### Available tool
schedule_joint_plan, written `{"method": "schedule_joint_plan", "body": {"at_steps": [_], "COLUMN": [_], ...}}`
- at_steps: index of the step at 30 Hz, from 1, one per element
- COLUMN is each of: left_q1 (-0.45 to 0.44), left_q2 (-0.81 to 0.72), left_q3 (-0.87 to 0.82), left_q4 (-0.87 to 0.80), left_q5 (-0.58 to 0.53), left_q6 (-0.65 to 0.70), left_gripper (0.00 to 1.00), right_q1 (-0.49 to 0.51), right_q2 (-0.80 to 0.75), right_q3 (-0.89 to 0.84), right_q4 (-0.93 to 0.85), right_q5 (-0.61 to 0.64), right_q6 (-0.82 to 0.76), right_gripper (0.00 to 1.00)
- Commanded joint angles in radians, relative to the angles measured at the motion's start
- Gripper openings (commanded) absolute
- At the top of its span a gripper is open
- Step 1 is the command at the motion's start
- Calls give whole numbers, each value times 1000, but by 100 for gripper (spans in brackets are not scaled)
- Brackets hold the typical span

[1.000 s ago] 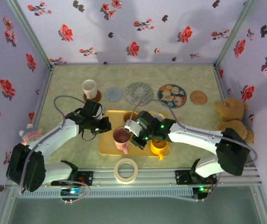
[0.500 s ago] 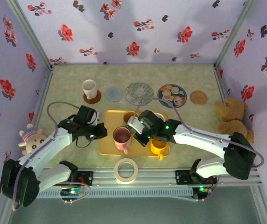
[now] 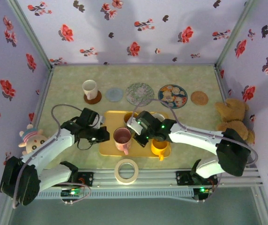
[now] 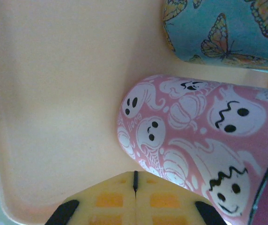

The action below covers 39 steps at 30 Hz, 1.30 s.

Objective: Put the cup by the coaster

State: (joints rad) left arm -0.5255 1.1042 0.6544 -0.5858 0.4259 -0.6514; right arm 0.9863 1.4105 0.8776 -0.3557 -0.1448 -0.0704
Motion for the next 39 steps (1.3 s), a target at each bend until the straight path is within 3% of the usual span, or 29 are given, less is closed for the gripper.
{"method": "schedule_joint_plan", "body": {"at_steps": [1, 11, 27, 39], "left_q1": [-8, -7, 6, 67], "left_q2": [15, 30, 197, 130], "left_q3": [29, 52, 194, 249], "left_q4": [26, 87, 87, -54], "left_q5": [28, 46, 49, 5], "left_q6": [6, 4, 103, 183], "left_gripper": [0, 0, 0, 0], "right_q1": [-3, 5, 18, 2], "right_q2": [-4, 3, 8, -87], "right_q3": [22, 31, 21, -14], "right_q4": [20, 26, 61, -17], "right_q5": [-32, -80, -150, -67], "right_q6": [4, -8, -12, -34], "right_gripper": [0, 0, 0, 0]}}
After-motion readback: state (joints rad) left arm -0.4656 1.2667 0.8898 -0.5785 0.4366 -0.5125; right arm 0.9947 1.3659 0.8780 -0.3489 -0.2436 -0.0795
